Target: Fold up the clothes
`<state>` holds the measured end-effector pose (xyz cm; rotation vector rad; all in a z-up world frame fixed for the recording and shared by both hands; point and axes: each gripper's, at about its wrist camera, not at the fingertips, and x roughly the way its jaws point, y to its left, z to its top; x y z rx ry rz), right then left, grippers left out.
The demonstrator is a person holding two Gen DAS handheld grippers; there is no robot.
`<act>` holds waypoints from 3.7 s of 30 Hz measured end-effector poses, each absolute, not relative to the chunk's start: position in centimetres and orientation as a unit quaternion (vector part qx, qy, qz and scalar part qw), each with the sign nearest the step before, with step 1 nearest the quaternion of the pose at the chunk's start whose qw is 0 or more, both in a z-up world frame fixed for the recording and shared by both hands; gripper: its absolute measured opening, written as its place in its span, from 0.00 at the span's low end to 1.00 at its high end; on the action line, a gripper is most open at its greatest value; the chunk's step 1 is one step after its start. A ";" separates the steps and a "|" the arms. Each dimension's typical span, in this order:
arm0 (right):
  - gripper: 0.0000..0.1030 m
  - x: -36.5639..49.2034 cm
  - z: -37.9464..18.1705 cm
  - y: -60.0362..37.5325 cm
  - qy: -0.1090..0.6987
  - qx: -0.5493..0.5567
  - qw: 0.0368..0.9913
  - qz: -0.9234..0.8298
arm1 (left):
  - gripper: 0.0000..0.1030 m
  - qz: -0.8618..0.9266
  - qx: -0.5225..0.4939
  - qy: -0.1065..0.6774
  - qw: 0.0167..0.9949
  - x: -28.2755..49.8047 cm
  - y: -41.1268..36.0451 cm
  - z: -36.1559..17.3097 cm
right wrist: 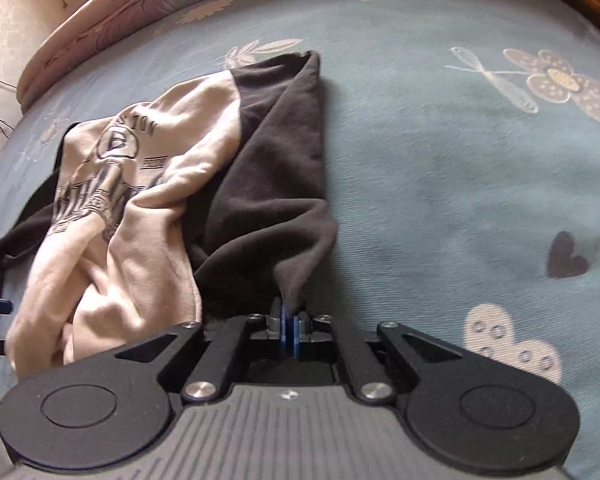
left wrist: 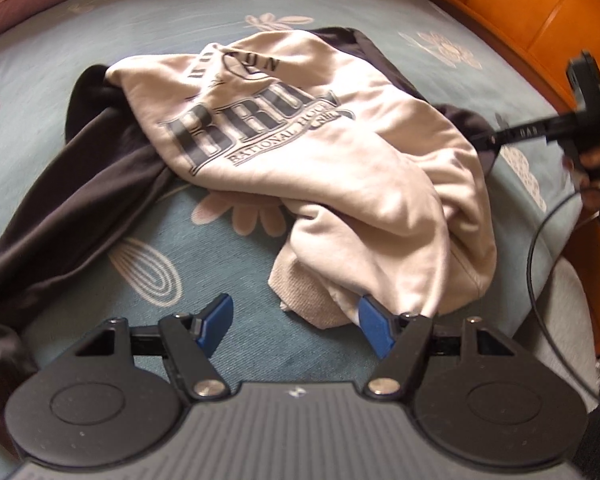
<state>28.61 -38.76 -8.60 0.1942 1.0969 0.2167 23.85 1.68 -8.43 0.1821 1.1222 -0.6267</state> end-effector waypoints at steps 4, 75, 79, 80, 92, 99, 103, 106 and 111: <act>0.03 29.0 -7.9 -39.5 0.514 0.052 0.852 0.079 | 0.67 -0.299 0.097 0.521 0.794 23.8 1.2 -8.3; 0.11 38.3 -6.7 -52.2 0.460 -0.019 0.878 -0.130 | 0.68 -0.283 0.063 0.543 0.788 24.1 1.3 -9.6; 0.22 39.6 -7.4 -53.3 0.461 0.007 0.878 -0.129 | 0.68 -0.281 0.061 0.545 0.787 24.3 1.3 -9.8; 0.25 39.5 -7.6 -53.4 0.463 0.013 0.877 -0.126 | 0.68 -0.282 0.062 0.545 0.787 24.3 1.3 -9.7; 0.55 30.6 -9.6 -55.8 0.461 0.121 0.875 -0.082 | 0.68 -0.286 0.066 0.533 0.793 23.9 0.7 -9.0; 0.42 28.4 -12.2 -54.1 0.448 0.105 0.885 -0.076 | 0.68 -0.279 0.073 0.530 0.797 23.5 0.5 -8.2; 0.09 28.9 -11.7 -52.5 0.456 0.060 0.885 -0.069 | 0.68 -0.275 0.077 0.530 0.799 23.4 0.4 -7.8; 0.08 29.0 -10.8 -53.4 0.452 0.052 0.887 -0.077 | 0.68 -0.273 0.078 0.530 0.799 23.4 0.4 -7.7; 0.07 29.7 -9.2 -57.1 0.444 0.024 0.886 -0.131 | 0.68 -0.268 0.077 0.533 0.799 23.4 0.4 -7.6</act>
